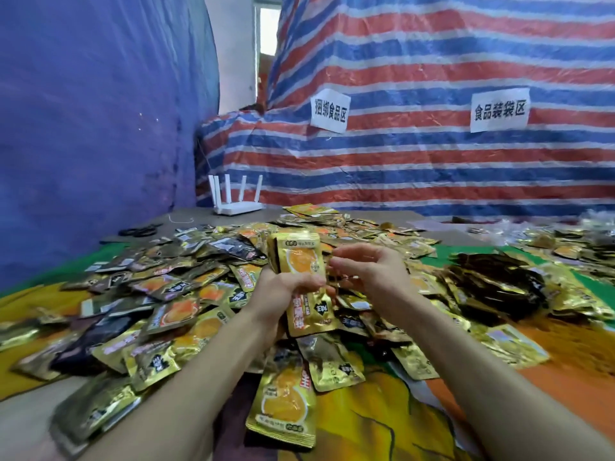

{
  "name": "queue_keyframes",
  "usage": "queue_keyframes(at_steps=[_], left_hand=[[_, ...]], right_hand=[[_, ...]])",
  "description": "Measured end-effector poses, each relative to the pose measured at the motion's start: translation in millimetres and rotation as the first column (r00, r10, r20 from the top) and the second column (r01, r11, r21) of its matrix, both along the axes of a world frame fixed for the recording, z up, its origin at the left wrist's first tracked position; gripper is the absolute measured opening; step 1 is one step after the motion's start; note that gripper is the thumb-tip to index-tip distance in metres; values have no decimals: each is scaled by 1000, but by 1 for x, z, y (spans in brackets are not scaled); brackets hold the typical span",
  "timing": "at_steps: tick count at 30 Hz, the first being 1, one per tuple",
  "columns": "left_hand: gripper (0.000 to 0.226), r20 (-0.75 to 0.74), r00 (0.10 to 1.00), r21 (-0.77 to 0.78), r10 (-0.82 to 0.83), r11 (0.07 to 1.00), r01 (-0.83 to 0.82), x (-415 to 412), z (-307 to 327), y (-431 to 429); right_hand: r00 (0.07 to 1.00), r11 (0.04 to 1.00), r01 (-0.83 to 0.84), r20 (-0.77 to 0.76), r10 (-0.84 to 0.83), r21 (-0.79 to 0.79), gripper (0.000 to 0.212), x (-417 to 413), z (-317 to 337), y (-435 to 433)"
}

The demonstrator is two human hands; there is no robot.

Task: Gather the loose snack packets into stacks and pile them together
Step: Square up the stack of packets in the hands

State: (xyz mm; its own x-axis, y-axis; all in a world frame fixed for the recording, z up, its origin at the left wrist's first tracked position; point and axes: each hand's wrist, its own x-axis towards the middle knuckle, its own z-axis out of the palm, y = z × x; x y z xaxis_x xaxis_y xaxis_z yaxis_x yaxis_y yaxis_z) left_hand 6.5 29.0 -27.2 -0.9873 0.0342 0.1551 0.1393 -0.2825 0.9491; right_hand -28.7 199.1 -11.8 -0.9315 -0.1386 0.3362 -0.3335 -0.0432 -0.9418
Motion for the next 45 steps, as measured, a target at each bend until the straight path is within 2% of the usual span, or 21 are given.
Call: queue_keyframes(at_steps=[2, 5, 7, 9, 11, 13, 14, 15, 16, 17, 19, 22, 24, 26, 28, 31, 34, 36, 38, 42, 45], left_hand=[[10, -3, 1000, -77, 24, 997, -24, -3, -1, -2], [20, 18, 1000, -143, 11, 990, -9, -8, -1, -6], [21, 68, 990, -58, -122, 990, 126, -7, -1, -8], [21, 76, 950, 71, -303, 952, 298, -4, 0, -10], [28, -3, 913, 191, -407, 896, 400, -4, 1, -14], [46, -57, 889, 273, -454, 850, 451, -4, 2, -17], [57, -58, 879, 296, -474, 832, 468, -3, 3, -18], [65, -62, 873, 314, -483, 821, 476, -2, 4, -19], [69, -75, 873, 329, -482, 814, 478, -2, 5, -19], [70, -89, 876, 343, -474, 811, 474, -3, 5, -19], [64, -101, 881, 361, -462, 809, 465, -3, 5, -18], [59, -102, 870, 357, -483, 799, 485, -3, 3, -14], [56, -60, 862, 338, -503, 803, 492, -3, 1, -11], [44, -46, 871, 326, -489, 817, 476, -4, 0, -11], [31, -4, 902, 275, -433, 866, 417, -5, 0, -11], [23, 126, 953, 245, -276, 939, 239, -5, 0, -6], [18, 192, 979, 316, -62, 949, -2, -10, 1, -3], [27, 224, 968, 364, 118, 911, -195, -16, 0, -6], [44, 234, 951, 418, 202, 862, -286, -20, 0, -8], [57, 277, 934, 406, 225, 854, -326, -21, 0, -6], [51, 296, 955, 470, 1, 870, -146, -17, -1, -7]], right_hand=[[996, 999, 33, -83, -30, 38, 11, -2, -8, -1], [967, 982, 134, -236, -100, 130, 9, -3, -13, 1], [938, 955, 203, -322, -126, 218, 13, -2, -14, 4], [930, 922, 212, -357, -89, 324, 21, 1, -13, 8], [922, 870, 211, -387, -26, 445, 18, 4, -9, 12], [933, 873, 137, -357, 45, 469, 12, 7, -5, 14], [954, 919, 29, -285, 92, 394, 12, 9, -3, 15], [970, 964, -125, -176, 168, 233, 12, 12, -1, 14], [957, 961, -277, -80, 278, 20, 12, 15, 2, 15], [919, 901, -390, -25, 393, -193, 12, 17, 4, 16], [847, 756, -474, 0, 531, -452, 14, 20, 8, 19], [816, 645, -464, -10, 578, -607, 17, 22, 8, 17], [827, 633, -441, -13, 563, -637, 22, 22, 7, 14], [837, 672, -452, -18, 547, -587, 37, 20, 6, 13], [864, 758, -440, 4, 504, -482, 43, 18, 3, 12], [924, 894, -366, 15, 382, -258, 53, 20, -1, 8], [976, 973, -218, -34, 216, -75, 57, 24, -4, 5], [986, 988, -154, -58, 154, 9, 58, 29, -6, 0], [988, 988, -136, -69, 141, 77, 57, 34, -11, -10], [970, 940, 8, -231, 75, 340, 68, 41, -23, -35], [953, 939, 87, -303, 19, 332, 75, 40, -28, -46]])
